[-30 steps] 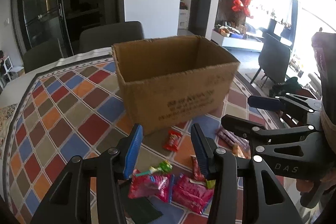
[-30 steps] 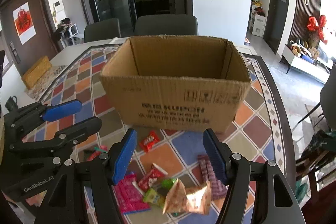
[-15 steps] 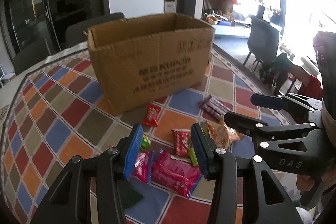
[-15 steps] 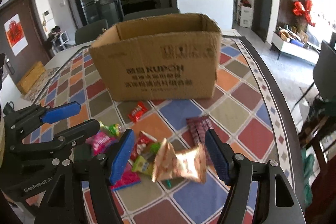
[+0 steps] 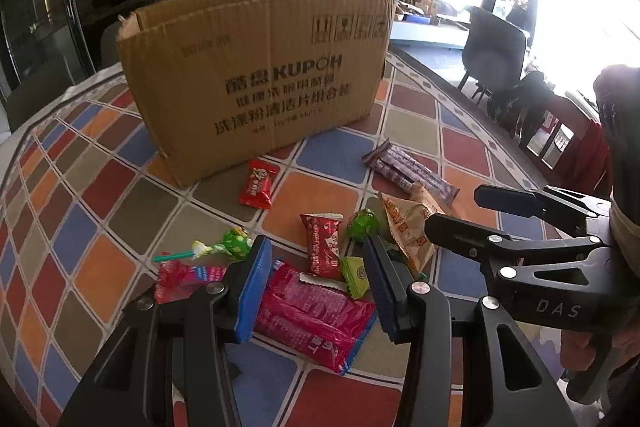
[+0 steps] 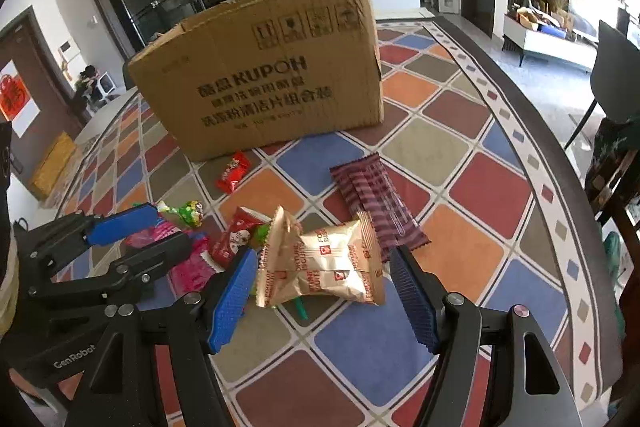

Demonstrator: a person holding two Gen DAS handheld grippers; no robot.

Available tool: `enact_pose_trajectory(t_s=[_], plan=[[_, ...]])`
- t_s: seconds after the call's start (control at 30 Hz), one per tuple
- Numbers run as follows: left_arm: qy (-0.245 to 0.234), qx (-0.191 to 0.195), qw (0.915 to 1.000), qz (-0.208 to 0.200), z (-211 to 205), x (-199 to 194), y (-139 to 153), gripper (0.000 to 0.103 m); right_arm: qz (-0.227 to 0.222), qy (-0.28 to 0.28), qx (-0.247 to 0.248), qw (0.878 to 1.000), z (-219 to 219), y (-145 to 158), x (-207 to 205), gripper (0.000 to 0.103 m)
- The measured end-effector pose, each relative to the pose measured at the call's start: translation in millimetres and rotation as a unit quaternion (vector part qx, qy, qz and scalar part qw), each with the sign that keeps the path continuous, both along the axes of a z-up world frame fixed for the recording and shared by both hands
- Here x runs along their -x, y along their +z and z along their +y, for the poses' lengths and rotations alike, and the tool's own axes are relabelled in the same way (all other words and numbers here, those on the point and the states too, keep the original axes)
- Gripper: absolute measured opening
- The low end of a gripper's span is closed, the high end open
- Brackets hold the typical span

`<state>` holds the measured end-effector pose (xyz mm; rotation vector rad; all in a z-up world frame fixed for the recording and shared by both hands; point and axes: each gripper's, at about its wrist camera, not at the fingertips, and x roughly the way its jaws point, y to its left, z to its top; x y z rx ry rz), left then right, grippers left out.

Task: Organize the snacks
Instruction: 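Move both tools back toward the snacks beside the box, then grasp the gold chip bag with the right tool while the left tool grasps the red candy packet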

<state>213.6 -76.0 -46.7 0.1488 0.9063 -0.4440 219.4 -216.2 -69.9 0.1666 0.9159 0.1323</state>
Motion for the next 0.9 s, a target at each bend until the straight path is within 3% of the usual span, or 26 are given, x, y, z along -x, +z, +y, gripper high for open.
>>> enact_pose_trajectory(t_s=[0.57, 0.9], plan=[[-0.008, -0.004, 0.9994, 0.032, -9, -24, -29, 0.046, 0.036, -0.006, -0.024, 0.999, -7, -27, -12, 0.07], [-0.01, -0.003, 0.9984, 0.055, -16, -36, -42, 0.037, 0.052, -0.009, -0.032, 0.998, -7, -37, -18, 0.07]])
